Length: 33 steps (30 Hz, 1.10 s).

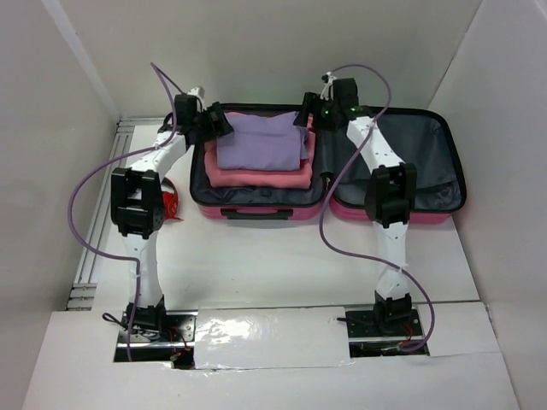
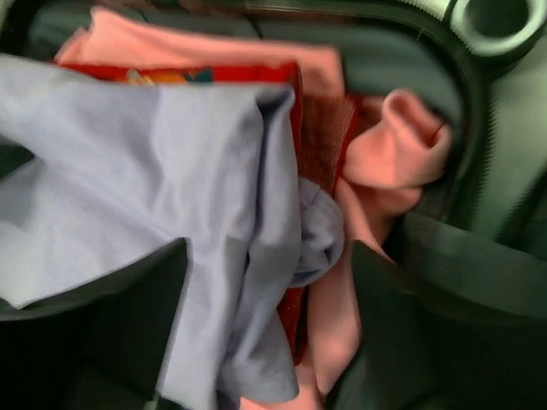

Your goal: Pack the luggage

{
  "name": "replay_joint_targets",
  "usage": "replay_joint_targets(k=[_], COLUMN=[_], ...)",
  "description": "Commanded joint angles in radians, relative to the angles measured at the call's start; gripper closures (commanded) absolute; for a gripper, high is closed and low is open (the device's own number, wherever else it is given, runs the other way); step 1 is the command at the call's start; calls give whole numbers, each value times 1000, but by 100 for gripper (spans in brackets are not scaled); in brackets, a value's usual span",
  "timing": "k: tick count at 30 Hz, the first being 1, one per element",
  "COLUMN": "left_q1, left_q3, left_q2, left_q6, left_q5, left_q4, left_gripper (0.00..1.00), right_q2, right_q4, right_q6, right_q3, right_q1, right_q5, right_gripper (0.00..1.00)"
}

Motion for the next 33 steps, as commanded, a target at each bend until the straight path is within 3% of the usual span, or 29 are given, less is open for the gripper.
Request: replay_joint_targets(k=[1,6,10,12,13,16,18,19,20,24,33], left_q1=[4,-26,-71,-80,-94,-128,-137,-152,-167,-177,-177], left_q3=[36,-45,-167,-246,-272,-371,-426,-438,-438,-463,-394], left_q2=[-177,-363,-495,-535,-564,-583,-572,-549,-534,-448,-281], left_q6=[83,118,141,142,142,129,118,109,109,100,132], left_q5=[-30,-7,-42,-59,-50,-40,-40,-49,-69,-102,-89], left_q4=[-1,-22,-22,-22,-5,51,93,93,102,133,101], left_gripper=[1,1,1,1,3,14,27,41,48,72,80], right_q2=[-134,-316,-372,-372,-349,-295,-265,-229,-211,-96,96], right_q4=[-48,-11,23,32,32,41,59,70,70,70,70], right_q6=[-60,-60,-69,-69,-81,-101,-112,-112,-112,-124,-124], right_q3=[73,-39,-131,-140,-140,-108,-93,-67,-51,47,162], right_q1=[1,10,31,42,53,62,73,82,82,82,44], right_q5=[29,38,25,16,15,-3,-24,-24,-24,-46,-24], right_gripper=[13,11,27,43,60,96,98,100,100,100,97])
